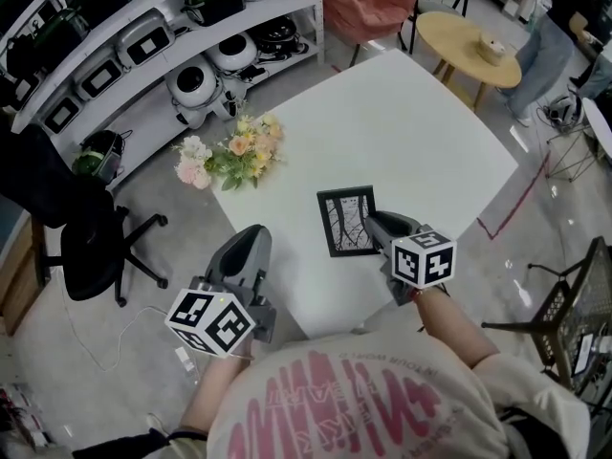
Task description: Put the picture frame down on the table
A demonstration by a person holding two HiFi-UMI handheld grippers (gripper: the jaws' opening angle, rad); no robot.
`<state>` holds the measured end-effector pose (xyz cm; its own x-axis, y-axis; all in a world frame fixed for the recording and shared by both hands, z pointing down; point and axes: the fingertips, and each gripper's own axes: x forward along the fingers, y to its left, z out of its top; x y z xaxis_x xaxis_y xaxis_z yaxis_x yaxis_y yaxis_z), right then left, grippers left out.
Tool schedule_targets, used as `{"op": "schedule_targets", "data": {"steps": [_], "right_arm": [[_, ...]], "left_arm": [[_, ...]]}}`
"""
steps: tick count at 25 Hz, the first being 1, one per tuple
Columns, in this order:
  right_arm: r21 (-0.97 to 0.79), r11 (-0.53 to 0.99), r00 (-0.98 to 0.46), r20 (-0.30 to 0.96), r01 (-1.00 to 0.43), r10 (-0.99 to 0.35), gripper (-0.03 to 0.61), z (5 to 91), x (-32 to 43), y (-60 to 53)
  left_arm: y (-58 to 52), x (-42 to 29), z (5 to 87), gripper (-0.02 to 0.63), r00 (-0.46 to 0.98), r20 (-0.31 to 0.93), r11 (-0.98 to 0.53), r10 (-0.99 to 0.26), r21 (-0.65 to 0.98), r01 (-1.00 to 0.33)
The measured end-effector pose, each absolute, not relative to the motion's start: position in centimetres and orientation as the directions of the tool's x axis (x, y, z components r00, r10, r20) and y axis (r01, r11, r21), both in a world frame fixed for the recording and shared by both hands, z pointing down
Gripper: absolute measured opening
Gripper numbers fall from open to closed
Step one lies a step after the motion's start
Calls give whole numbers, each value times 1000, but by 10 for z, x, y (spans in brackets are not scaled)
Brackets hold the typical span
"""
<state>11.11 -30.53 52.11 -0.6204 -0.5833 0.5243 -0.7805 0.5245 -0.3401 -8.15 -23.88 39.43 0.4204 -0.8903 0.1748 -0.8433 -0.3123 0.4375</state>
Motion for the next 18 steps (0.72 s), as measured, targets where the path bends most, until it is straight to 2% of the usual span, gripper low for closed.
{"op": "schedule_targets", "data": {"steps": [18], "right_arm": [[-457,419,-619,548,-785,-562,91,544,117,-318]], "left_arm": [[-246,-92,401,31,416,184,-307,-891,431,-849]]}}
